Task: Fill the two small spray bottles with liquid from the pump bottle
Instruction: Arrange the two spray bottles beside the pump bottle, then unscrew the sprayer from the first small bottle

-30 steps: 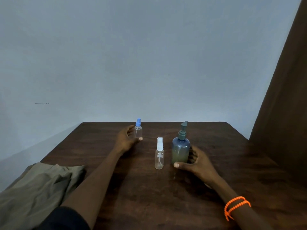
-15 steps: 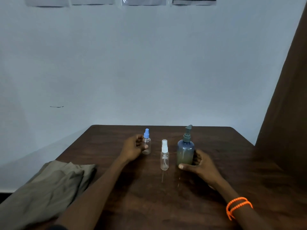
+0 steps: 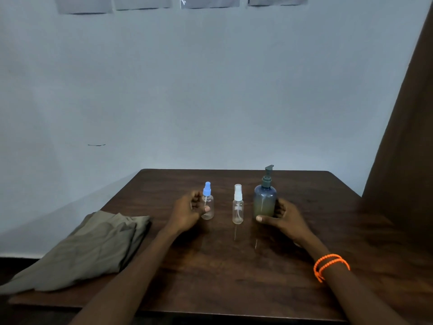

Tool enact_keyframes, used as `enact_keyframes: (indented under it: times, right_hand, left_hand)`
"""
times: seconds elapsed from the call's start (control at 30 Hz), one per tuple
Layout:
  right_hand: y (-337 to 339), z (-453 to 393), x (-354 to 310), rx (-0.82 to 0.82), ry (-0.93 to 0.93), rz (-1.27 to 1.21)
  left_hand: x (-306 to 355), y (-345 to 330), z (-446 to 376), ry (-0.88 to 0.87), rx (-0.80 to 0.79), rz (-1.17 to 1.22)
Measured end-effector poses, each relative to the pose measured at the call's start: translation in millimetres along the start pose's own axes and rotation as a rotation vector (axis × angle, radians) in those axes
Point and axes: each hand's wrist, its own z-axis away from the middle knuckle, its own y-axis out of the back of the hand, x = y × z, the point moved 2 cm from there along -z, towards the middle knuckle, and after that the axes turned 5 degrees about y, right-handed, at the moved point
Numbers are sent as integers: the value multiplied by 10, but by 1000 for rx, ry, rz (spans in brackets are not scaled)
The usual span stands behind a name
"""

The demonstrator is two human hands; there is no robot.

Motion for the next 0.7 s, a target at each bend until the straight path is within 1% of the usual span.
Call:
enact_keyframes:
  times: [0.13, 0.17, 0.2, 0.27, 0.33, 0.37, 0.4, 0.47, 0.53, 0.6, 0.7]
  right_hand:
    - [-5, 25, -77, -7, 12, -2]
    - [0, 31, -100, -8, 13, -3]
    - [9, 31, -122, -1, 22, -13]
    - [37, 18, -139, 59, 46, -34]
    - [57, 6, -175, 155, 78, -27]
    - [67, -4, -217, 211, 96, -16]
    - [74, -21, -276, 279, 120, -15]
    - [102, -72, -440, 426, 189, -46]
    - [103, -136, -672, 510, 246, -94]
    - [68, -226, -891, 519, 262, -65]
    - [12, -359, -1100, 505, 231, 187]
  left_hand:
    - [-43, 10, 27, 51, -22, 23]
    - [-60, 3, 56, 57, -6, 11]
    - [-65, -6, 99, 58, 40, 6]
    - [5, -20, 264, 21, 228, 14]
    - [201, -80, 485, -88, 422, 0]
    - [327, -142, 579, -165, 454, 2]
    - [464, -226, 659, -252, 440, 10]
    - [702, -466, 757, -409, 345, -3]
    - [933, -725, 788, -491, 267, -33]
    - [1149, -939, 751, -517, 234, -21]
    - [1375, -1142, 645, -496, 288, 6]
